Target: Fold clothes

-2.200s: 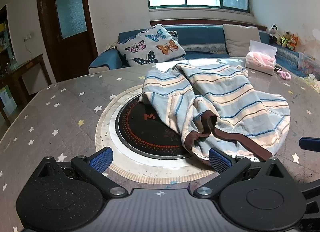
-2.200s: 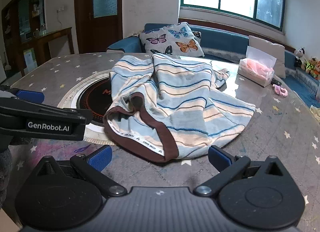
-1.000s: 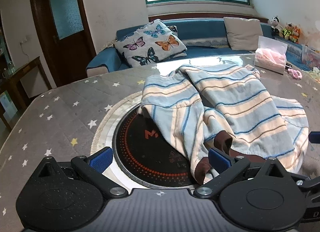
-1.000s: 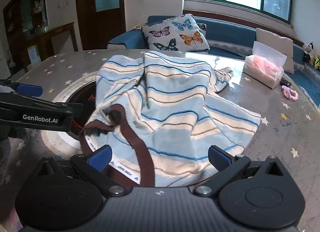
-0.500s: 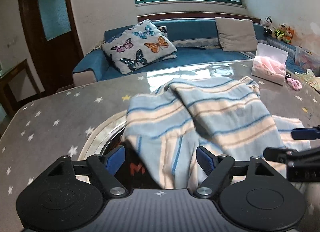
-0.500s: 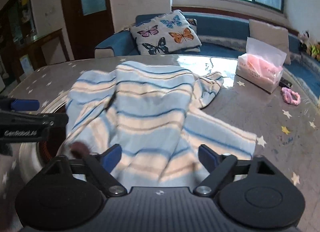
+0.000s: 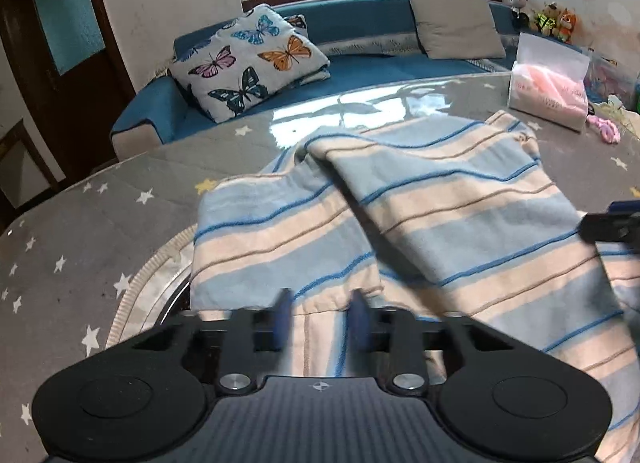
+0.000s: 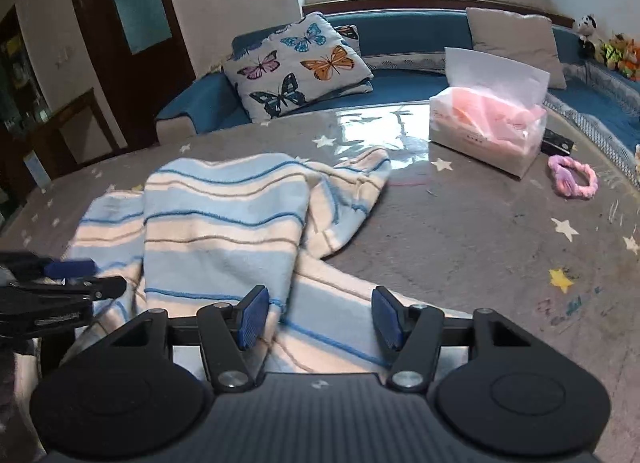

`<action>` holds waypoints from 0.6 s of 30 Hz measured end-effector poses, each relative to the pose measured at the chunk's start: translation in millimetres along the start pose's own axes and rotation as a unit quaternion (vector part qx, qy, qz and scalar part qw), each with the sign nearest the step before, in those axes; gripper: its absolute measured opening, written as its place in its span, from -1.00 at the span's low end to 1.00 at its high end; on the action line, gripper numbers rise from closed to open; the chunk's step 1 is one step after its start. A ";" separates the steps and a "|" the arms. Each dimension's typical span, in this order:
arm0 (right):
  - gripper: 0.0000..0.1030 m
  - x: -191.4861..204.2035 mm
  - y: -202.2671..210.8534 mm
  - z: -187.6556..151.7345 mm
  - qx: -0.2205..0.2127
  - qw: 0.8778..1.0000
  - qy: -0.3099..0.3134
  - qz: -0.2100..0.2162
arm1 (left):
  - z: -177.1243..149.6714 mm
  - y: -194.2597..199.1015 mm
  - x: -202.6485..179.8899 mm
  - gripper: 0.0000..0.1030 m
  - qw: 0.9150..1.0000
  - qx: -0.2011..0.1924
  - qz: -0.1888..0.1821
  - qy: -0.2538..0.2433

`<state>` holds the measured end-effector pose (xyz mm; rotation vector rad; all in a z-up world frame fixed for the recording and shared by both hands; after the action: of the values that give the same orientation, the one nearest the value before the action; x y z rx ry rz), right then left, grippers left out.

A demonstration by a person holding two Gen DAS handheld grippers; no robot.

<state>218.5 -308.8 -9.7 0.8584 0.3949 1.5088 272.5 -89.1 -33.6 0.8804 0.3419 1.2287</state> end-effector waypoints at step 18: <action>-0.02 -42.5 3.7 -16.5 -0.003 0.997 0.014 -0.077 | 7.0 24.3 -4.4 -0.17 0.999 -0.030 -0.010 0.008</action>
<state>201.1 -346.0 -29.7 0.7860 0.4662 1.3806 259.4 -94.3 -12.2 0.8143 0.3251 1.2228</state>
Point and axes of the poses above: each gripper's, at about its wrist camera, not at the fingertips, and y roughly against the way its jaws point, x to its left, z to its top, the point moved 3 cm from there along -y, roughly the way its jaws point, and after that the axes turned 7 degrees about -y, right-handed, at the moved point
